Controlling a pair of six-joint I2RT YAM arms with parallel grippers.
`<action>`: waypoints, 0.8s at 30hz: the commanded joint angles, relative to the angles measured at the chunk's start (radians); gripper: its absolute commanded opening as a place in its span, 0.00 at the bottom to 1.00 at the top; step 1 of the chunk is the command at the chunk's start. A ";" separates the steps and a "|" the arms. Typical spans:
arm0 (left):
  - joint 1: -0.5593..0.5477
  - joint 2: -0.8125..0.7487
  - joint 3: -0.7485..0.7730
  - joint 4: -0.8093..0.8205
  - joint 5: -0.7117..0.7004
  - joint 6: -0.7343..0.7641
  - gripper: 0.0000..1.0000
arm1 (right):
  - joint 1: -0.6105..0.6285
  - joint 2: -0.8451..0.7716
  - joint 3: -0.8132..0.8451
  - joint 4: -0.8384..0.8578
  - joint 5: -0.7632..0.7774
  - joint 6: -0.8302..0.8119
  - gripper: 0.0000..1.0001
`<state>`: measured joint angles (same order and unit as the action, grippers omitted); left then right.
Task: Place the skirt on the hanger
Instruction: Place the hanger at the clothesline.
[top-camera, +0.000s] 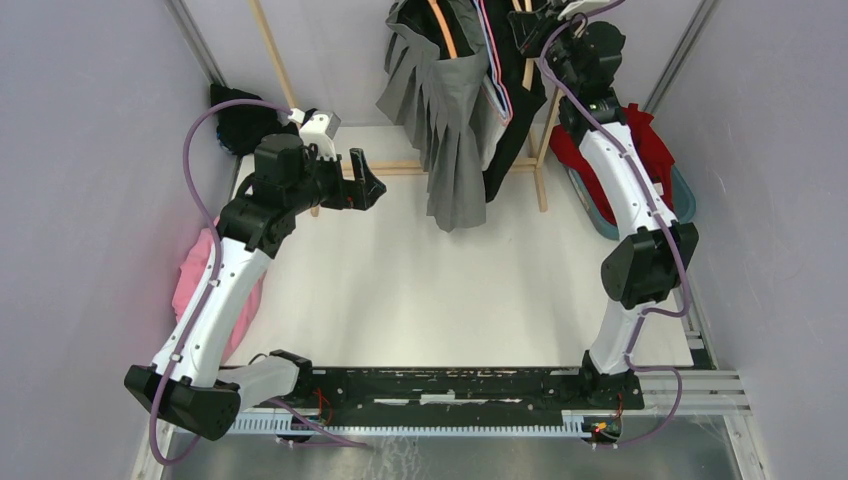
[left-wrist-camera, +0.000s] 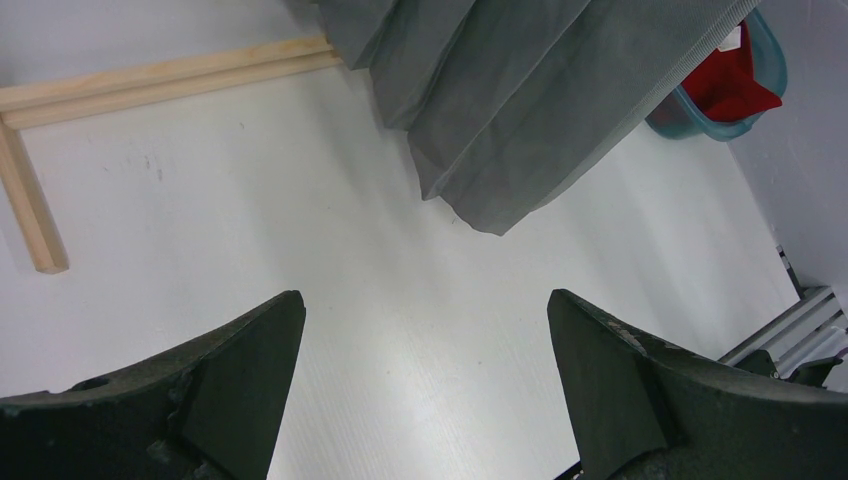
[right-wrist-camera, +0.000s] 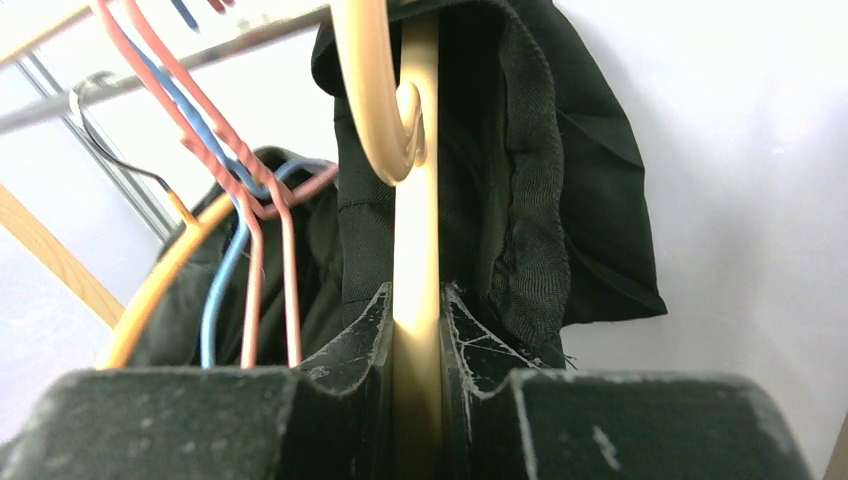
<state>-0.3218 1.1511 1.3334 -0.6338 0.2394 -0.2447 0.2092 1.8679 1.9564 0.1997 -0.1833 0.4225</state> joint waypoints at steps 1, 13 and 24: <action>0.003 -0.031 -0.002 0.033 0.012 -0.010 0.97 | -0.009 0.024 0.174 0.091 -0.010 0.026 0.02; 0.004 -0.034 -0.006 0.029 0.010 -0.008 0.97 | -0.021 0.102 0.252 0.035 -0.043 0.074 0.02; 0.004 -0.031 -0.016 0.038 0.013 -0.011 0.97 | -0.022 0.149 0.287 -0.060 -0.117 0.082 0.02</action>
<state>-0.3218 1.1378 1.3178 -0.6338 0.2394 -0.2447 0.1890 2.0109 2.2230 0.1402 -0.2584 0.4828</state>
